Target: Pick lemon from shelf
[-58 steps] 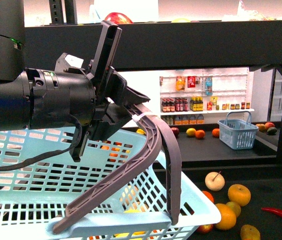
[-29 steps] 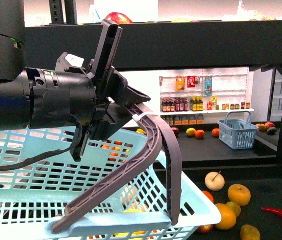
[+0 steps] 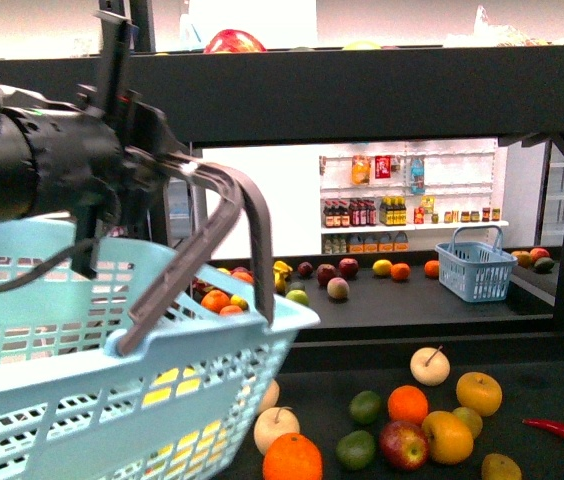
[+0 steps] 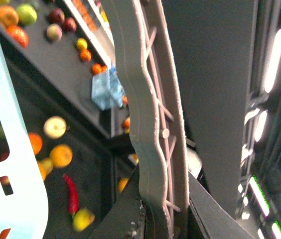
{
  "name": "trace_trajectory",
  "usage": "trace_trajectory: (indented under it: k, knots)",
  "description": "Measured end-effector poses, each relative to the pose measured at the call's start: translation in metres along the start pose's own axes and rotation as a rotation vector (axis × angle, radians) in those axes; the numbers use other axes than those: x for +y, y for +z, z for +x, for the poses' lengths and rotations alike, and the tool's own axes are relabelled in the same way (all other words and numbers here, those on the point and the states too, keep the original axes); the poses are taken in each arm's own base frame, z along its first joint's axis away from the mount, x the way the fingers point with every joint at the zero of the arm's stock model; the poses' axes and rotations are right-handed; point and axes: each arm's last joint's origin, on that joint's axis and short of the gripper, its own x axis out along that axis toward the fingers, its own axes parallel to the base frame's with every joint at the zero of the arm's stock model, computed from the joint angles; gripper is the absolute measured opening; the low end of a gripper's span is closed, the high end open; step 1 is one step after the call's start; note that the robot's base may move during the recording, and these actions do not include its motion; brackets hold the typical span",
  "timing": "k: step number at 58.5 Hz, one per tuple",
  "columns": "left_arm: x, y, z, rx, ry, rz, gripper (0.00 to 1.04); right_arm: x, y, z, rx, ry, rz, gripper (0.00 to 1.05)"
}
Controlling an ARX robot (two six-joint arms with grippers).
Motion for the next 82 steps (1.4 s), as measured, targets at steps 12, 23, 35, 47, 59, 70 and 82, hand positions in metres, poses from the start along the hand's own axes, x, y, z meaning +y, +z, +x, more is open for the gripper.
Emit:
trace_trajectory:
  k: [12, 23, 35, 47, 59, 70, 82]
  knots:
    - [0.021, 0.056, -0.009, -0.261, -0.056, -0.114, 0.11, 0.000, 0.000, 0.000, 0.000, 0.000, 0.000, 0.97]
    - [0.046, 0.104, -0.030, -0.427, -0.071, -0.139, 0.11, 0.000, 0.000, 0.000, 0.000, 0.000, 0.000, 0.97]
    - [0.067, 0.152, -0.060, -0.554, -0.067, -0.154, 0.11, 0.000, 0.000, 0.000, 0.000, 0.000, 0.000, 0.97]
    - [0.086, 0.182, -0.087, -0.589, -0.088, -0.145, 0.11, 0.000, 0.000, 0.000, 0.000, 0.000, 0.000, 0.97]
    - [0.109, 0.203, -0.105, -0.590, -0.085, -0.118, 0.11, 0.000, 0.000, 0.000, 0.000, 0.000, 0.000, 0.97]
    - [0.124, 0.215, -0.117, -0.599, -0.085, -0.103, 0.11, 0.000, 0.000, 0.000, 0.000, 0.000, 0.000, 0.97]
    - [0.146, 0.221, -0.125, -0.608, -0.079, -0.105, 0.11, 0.000, 0.000, 0.000, 0.000, 0.000, 0.000, 0.97]
